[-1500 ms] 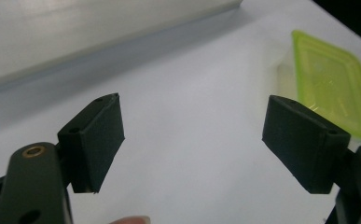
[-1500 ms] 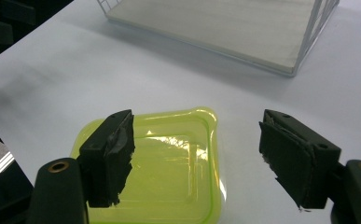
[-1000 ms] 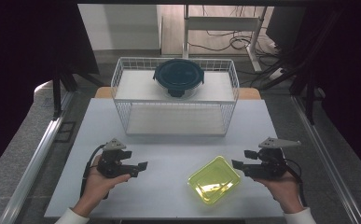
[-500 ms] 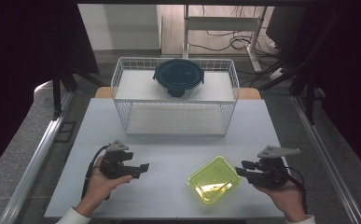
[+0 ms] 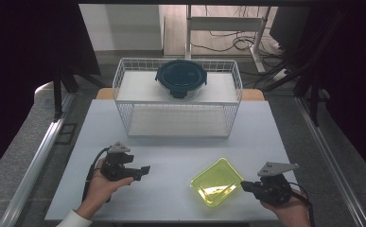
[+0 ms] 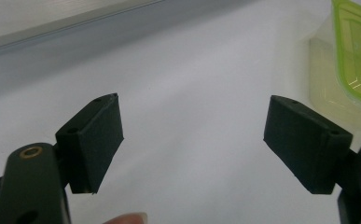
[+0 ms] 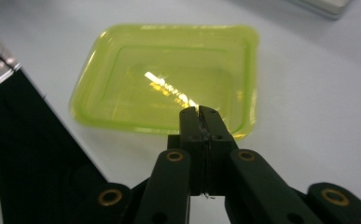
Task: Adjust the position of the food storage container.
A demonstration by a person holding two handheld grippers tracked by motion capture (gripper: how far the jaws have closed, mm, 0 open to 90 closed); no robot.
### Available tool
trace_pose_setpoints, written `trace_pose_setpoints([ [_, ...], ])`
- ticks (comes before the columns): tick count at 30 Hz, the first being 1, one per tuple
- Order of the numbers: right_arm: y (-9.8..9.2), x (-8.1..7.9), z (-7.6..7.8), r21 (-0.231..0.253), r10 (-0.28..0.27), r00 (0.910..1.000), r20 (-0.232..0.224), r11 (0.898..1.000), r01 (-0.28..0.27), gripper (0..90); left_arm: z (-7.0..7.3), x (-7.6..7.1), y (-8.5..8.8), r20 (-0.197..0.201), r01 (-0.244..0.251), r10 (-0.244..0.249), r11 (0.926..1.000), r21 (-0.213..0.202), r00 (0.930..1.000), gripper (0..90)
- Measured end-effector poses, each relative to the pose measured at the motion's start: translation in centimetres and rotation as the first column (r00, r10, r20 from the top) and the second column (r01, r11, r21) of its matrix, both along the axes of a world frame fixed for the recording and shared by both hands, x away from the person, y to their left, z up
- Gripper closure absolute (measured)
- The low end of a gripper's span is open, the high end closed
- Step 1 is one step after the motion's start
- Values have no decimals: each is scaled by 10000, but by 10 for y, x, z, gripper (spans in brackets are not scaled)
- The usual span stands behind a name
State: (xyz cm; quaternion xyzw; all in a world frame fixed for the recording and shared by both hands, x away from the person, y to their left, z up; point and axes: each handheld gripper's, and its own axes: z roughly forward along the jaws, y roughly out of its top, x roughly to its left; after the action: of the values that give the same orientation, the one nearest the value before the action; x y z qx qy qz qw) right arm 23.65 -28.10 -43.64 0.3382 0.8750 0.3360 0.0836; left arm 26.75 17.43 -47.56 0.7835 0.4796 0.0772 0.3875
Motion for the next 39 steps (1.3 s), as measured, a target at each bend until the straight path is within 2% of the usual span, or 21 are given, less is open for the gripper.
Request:
trace_pose_setpoints([
  [1, 1, -4, -2, -233, 207, 9998, -40, 9995, -208, 888, 0, 0, 0, 2, -26, 26, 10000, -23, 10000, 191],
  [6, 8, -13, -10, -681, 613, 9974, -372, 9956, -638, 889, -1, 1, -2, -40, 43, -43, 10000, 18, 10000, 191],
  [10, 21, -16, -21, -1387, 952, 9916, -880, 9846, -1069, 889, 0, 1, -2, -48, 53, -53, 10000, 43, 10000, 191],
  [16, 43, -15, -39, -2029, 1317, 9839, -1204, 9670, -1543, 889, 0, 1, -1, -62, -66, 66, 10000, -27, 10000, 191],
  [22, 59, -12, -52, -2089, 968, 9896, -1068, 9709, -1175, 889, 2, 0, -1, -42, -86, 85, 9997, -207, 10000, 190],
  [29, 68, -9, -55, -1928, 653, 9951, -743, 9781, -786, 889, 1, 1, -2, -102, -114, 111, 9996, -248, 9999, 190],
  [39, 102, 4, -62, -1873, 730, 9967, -368, 9791, -786, 889, 3, 0, -3, -62, -45, 43, 9996, -277, 10000, 189],
])
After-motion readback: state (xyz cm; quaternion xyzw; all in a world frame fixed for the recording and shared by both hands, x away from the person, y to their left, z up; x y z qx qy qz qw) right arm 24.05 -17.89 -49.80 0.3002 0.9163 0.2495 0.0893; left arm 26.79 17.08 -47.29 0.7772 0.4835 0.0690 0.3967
